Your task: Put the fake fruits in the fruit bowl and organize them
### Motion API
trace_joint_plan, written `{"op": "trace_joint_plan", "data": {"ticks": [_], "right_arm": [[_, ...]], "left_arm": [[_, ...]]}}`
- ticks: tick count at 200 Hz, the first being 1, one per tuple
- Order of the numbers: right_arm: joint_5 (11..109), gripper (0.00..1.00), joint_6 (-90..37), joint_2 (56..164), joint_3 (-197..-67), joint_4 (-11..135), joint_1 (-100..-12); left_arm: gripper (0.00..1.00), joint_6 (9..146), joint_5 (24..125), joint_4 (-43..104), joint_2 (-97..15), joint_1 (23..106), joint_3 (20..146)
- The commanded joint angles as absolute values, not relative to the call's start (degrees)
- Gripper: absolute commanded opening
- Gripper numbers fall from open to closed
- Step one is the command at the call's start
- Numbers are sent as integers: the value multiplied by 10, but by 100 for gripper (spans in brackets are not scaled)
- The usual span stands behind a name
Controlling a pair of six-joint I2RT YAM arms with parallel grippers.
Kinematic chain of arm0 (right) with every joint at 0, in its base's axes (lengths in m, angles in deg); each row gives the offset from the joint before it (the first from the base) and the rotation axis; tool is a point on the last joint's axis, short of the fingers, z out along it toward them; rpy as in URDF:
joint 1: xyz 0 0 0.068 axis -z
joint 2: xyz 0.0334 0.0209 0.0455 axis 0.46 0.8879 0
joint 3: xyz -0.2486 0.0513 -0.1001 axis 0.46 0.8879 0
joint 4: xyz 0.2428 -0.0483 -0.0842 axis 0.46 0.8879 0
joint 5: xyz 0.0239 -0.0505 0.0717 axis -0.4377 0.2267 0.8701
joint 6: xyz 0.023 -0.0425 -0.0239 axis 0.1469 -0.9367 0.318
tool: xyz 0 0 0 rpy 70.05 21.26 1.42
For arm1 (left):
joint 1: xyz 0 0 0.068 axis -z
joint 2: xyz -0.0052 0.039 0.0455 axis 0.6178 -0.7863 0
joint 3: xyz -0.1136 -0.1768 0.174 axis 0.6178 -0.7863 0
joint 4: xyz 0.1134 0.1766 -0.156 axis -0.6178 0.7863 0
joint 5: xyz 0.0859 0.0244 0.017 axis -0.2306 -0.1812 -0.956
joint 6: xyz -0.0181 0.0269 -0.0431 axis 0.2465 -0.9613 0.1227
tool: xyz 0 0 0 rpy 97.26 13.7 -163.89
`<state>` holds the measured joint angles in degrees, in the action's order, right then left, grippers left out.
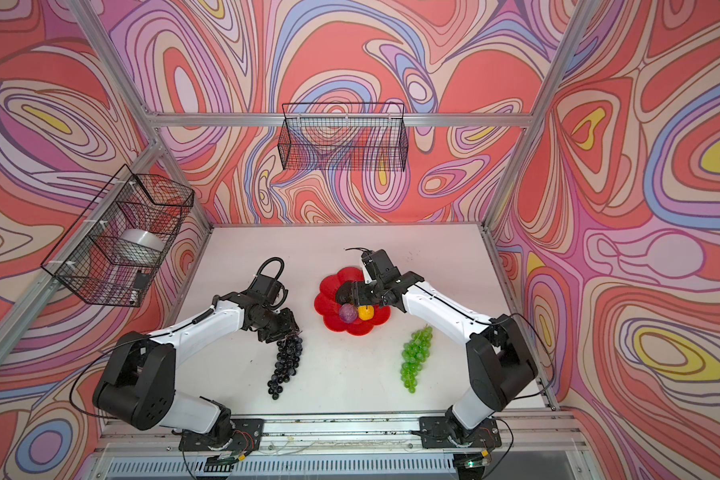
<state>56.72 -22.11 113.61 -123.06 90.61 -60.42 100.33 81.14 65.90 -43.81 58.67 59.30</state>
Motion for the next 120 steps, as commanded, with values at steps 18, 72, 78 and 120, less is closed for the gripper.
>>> {"op": "trace_joint_plan", "data": {"ticks": [18,72,78,120], "right_arm": [[572,61,-214,1140,-1230,900,-604],[571,61,-211,1138,-1219,892,-604],[571,61,-211,1138,-1218,892,-604],[573,61,-211,1140,-1211,884,-604]], "left_arm": [[38,1015,823,616,-451,583,586],[18,1008,834,605,-450,584,591],[19,1006,833,605,-449,583,592],[20,981,827,625,-465,583,609]]}}
